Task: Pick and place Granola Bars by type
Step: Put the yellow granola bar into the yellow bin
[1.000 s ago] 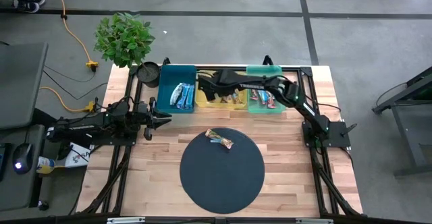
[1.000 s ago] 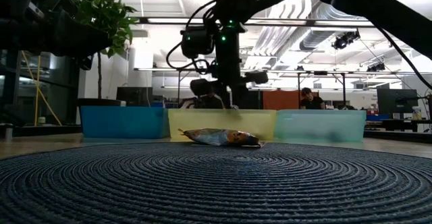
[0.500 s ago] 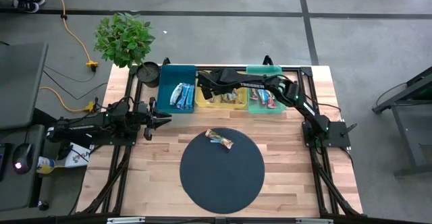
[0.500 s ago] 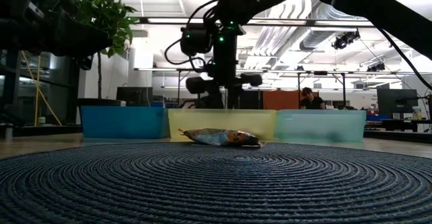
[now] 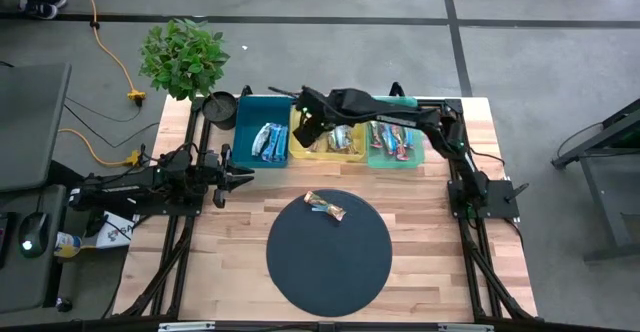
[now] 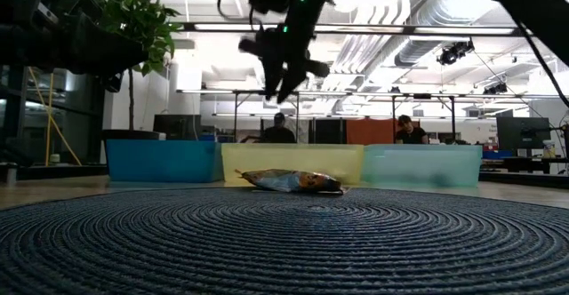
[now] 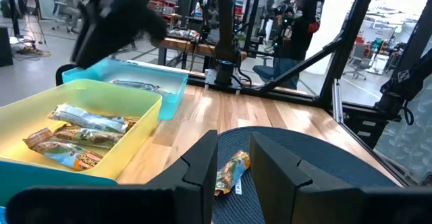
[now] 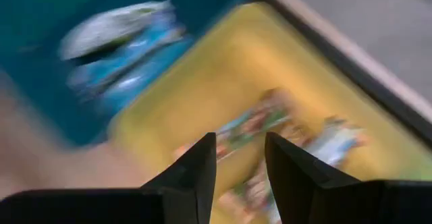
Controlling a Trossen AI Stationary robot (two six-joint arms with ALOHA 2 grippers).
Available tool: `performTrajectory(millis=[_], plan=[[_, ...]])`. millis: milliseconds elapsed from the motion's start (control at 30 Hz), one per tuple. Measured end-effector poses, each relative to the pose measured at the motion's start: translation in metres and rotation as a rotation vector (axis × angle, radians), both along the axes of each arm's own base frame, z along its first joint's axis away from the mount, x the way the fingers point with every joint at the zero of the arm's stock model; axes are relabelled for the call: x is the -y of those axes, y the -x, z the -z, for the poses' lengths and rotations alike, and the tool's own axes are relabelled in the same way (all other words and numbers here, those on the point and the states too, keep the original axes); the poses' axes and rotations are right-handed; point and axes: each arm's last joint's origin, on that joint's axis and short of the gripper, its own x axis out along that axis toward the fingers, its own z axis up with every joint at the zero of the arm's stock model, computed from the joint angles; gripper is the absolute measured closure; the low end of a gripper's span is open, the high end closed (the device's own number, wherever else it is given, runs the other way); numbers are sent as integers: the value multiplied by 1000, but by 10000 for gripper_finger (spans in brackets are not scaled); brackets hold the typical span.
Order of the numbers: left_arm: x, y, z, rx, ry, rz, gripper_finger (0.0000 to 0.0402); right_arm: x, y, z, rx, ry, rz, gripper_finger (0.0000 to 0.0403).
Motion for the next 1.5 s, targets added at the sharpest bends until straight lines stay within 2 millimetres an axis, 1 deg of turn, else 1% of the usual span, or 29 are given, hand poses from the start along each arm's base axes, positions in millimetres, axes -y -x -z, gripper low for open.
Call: performTrajectory(millis=[33,133,267,367,467,567,633,833,967,1067,1167,1300,1500], plan=[[0,0,0,0,0,0,319,-3,2,-7,22,-37,-42,292],[0,0,0,0,0,0,319,-20,6,-19,44,-143,-170,292],[0,0,0,0,0,0,319,-53,5,-18,-4,-235,-293,292],[0,0,0,0,0,0,319,-81,6,-14,-74,-242,-364,292],[0,0,0,0,0,0,319,-105,10,-7,-170,-216,-402,288],[0,0,0,0,0,0,319,-124,10,1,-209,-206,-409,272],[0,0,0,0,0,0,319,-136,11,8,-228,-217,-424,254],[0,0,0,0,0,0,319,-167,14,38,-264,-246,-454,188],[0,0,0,0,0,0,319,-180,17,62,-267,-260,-437,161],[0,0,0,0,0,0,319,-186,18,78,-241,-264,-429,156],[0,0,0,0,0,0,319,-190,19,90,-231,-268,-425,155],[0,0,0,0,0,0,319,-190,22,101,-231,-275,-396,155],[0,0,0,0,0,0,319,-188,24,107,-233,-248,-378,155]])
